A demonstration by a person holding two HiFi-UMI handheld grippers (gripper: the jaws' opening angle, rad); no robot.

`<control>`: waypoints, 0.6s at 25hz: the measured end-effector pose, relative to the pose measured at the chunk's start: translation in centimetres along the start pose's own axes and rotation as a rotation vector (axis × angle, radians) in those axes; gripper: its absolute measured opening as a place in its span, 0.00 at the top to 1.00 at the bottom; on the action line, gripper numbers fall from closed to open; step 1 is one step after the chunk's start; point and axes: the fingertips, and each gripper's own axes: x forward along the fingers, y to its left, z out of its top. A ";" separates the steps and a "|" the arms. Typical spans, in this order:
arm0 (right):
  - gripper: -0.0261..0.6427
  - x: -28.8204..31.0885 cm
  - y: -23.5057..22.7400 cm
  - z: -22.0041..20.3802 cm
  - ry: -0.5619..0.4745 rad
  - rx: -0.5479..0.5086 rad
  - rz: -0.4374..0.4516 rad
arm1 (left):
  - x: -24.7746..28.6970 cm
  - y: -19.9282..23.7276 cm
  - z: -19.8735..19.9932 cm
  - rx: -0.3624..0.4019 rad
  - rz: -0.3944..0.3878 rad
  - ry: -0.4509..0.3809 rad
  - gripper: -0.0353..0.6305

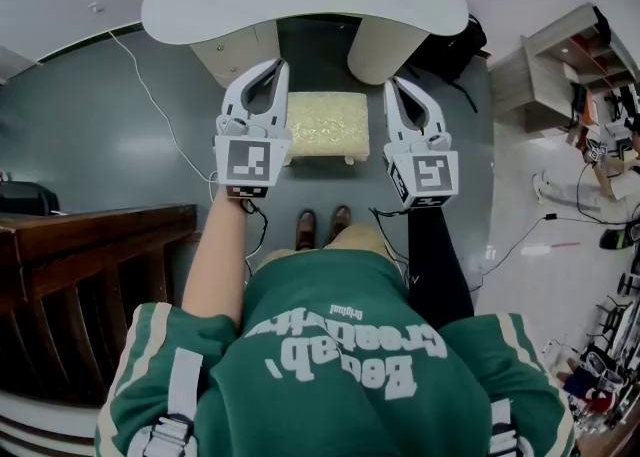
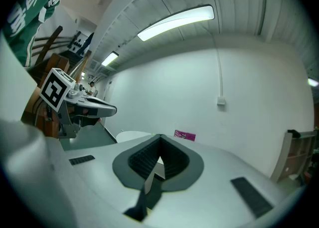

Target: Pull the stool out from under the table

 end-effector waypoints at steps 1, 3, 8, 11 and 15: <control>0.95 0.1 0.1 0.0 0.000 -0.002 0.001 | 0.0 0.1 0.0 -0.001 0.001 -0.001 0.93; 0.95 0.1 0.1 0.1 0.001 -0.005 0.002 | 0.0 0.1 0.0 -0.001 0.001 -0.001 0.93; 0.95 0.3 0.3 -0.3 0.007 -0.004 0.004 | 0.1 0.2 -0.3 -0.001 0.003 0.003 0.93; 0.95 0.3 0.3 -0.4 0.008 -0.003 0.005 | 0.2 0.2 -0.4 0.000 0.002 0.004 0.93; 0.95 0.5 0.2 -0.3 0.006 -0.002 0.007 | 0.3 0.3 -0.4 0.000 0.006 0.005 0.93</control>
